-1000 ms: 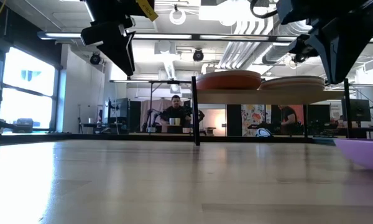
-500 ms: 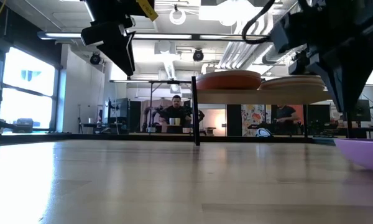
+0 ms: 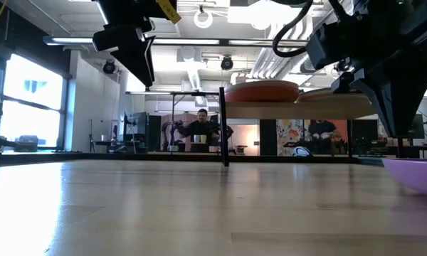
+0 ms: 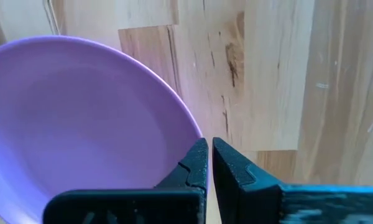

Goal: Place and stack plates onto a shelf
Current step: Stack the violet plate into the white plate on the shelf

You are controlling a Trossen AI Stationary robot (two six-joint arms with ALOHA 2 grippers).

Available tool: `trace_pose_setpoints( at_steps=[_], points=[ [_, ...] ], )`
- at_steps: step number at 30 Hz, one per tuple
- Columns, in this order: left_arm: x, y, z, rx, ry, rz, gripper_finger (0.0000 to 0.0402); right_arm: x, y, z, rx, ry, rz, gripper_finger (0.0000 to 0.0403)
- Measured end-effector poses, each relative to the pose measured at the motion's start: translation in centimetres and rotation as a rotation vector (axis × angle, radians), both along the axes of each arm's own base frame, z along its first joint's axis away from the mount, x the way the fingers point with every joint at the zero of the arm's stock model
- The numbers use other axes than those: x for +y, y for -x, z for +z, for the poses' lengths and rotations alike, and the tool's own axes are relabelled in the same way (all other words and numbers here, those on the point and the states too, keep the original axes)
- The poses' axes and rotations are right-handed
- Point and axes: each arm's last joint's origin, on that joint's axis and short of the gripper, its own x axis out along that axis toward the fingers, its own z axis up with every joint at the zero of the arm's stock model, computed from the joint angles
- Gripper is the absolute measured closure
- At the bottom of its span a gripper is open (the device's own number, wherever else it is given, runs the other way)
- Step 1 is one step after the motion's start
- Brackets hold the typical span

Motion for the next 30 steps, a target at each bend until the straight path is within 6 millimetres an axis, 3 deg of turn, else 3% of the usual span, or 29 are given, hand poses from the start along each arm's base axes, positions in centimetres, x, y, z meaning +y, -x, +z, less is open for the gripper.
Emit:
trace_pose_setpoints(
  at_steps=[5, 12, 30],
  points=[
    [0.0, 0.0, 0.0, -0.005, 0.003, 0.007, 0.0284, 0.2, 0.0, 0.0, -0.001, -0.013, 0.010, 0.0352],
    [0.0, 0.0, 0.0, -0.007, 0.003, 0.008, 0.0284, 1.3, 0.2, -0.1, -0.039, 0.003, 0.162, 0.0270],
    [-0.1, 0.0, 0.0, -0.023, 0.044, 0.034, 0.0284, 1.0, 1.9, -4.2, -0.025, 0.036, 0.184, 0.0261]
  ],
)
